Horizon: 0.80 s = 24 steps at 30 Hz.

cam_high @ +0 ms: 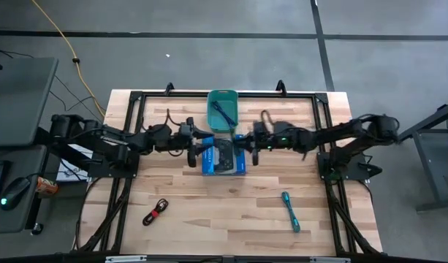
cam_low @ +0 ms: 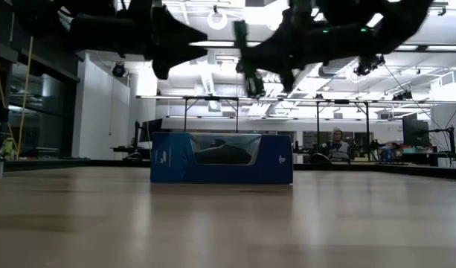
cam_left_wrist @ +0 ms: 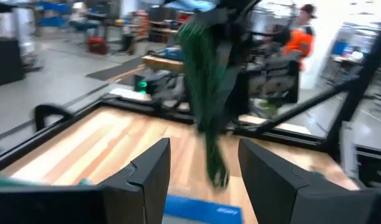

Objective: Pick and place USB-C Cables
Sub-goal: Put the green charger cable into the light blue bin

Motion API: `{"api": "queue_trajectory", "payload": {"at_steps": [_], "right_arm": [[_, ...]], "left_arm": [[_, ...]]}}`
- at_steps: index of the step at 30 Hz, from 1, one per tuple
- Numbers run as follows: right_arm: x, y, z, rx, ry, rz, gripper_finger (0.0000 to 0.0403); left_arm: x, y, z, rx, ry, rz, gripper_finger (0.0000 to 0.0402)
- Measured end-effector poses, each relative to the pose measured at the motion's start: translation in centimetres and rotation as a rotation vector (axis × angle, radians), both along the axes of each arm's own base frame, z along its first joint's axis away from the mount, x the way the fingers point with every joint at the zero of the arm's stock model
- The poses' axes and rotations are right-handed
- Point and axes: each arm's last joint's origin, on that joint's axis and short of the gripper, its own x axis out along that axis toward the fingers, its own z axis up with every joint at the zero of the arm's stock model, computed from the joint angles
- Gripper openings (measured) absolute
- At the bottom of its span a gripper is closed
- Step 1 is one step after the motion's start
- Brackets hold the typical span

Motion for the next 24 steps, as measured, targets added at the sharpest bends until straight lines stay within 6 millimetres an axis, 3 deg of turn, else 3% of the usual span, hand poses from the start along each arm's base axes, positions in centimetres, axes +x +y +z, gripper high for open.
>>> {"api": "queue_trajectory", "payload": {"at_steps": [11,24], "right_arm": [[6.1,0.6,0.7,-0.005,0.033,0.134,0.0007],[7.4,1.1,1.0,-0.029,0.027,0.155,0.0007]], "left_arm": [[0.3,-0.8,0.1,0.007,0.000,-0.062,0.0170],[0.4,-1.6,0.4,0.017,-0.024,-0.086,0.0170]]}}
